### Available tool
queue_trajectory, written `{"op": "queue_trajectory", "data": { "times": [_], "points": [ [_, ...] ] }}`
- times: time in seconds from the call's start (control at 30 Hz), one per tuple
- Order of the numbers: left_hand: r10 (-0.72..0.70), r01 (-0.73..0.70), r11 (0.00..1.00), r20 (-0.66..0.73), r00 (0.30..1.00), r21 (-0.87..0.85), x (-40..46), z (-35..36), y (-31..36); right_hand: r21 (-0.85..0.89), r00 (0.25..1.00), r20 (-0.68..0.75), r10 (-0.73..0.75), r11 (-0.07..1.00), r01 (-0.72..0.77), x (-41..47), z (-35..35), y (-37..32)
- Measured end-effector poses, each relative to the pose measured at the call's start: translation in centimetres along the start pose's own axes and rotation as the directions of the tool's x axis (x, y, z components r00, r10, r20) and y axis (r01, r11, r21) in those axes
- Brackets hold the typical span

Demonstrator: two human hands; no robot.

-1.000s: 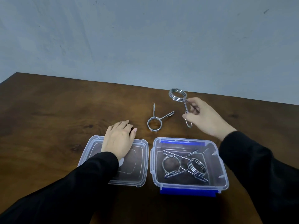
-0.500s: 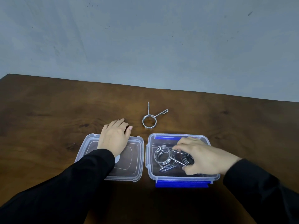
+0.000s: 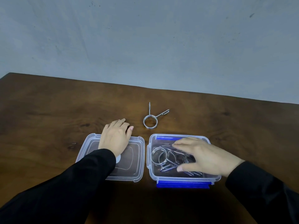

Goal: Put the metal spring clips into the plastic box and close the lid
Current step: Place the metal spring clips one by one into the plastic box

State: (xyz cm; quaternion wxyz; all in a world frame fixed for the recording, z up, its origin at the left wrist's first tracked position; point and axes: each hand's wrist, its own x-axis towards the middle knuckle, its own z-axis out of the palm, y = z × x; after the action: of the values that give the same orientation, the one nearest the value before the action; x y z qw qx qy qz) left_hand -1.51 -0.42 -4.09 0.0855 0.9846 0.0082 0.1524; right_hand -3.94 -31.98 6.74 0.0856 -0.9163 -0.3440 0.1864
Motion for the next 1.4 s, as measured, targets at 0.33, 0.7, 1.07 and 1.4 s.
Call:
{"op": "queue_trajectory", "data": {
  "times": [0.33,0.7,1.07,1.4],
  "points": [
    [-0.013,0.013,1.0,0.014,1.0,-0.015,0.1,0.0,0.0,-0.11,0.956,-0.286,-0.061,0.993,0.03,9.2,-3.4,1.5],
    [-0.015,0.015,1.0,-0.007,1.0,-0.026,0.1,-0.2,0.1,0.047,0.907,-0.086,0.412,0.911,-0.409,18.7,-1.8,-2.5],
    [-0.012,0.012,1.0,0.002,1.0,-0.02,0.3,0.2,-0.1,0.079,0.865,-0.121,0.488,0.873,-0.481,17.5,-1.8,-0.6],
    [-0.004,0.004,1.0,0.003,1.0,-0.012,0.1,0.0,0.0,0.372,0.935,-0.292,0.201,0.925,-0.083,9.2,-5.6,0.9]
  ]
}}
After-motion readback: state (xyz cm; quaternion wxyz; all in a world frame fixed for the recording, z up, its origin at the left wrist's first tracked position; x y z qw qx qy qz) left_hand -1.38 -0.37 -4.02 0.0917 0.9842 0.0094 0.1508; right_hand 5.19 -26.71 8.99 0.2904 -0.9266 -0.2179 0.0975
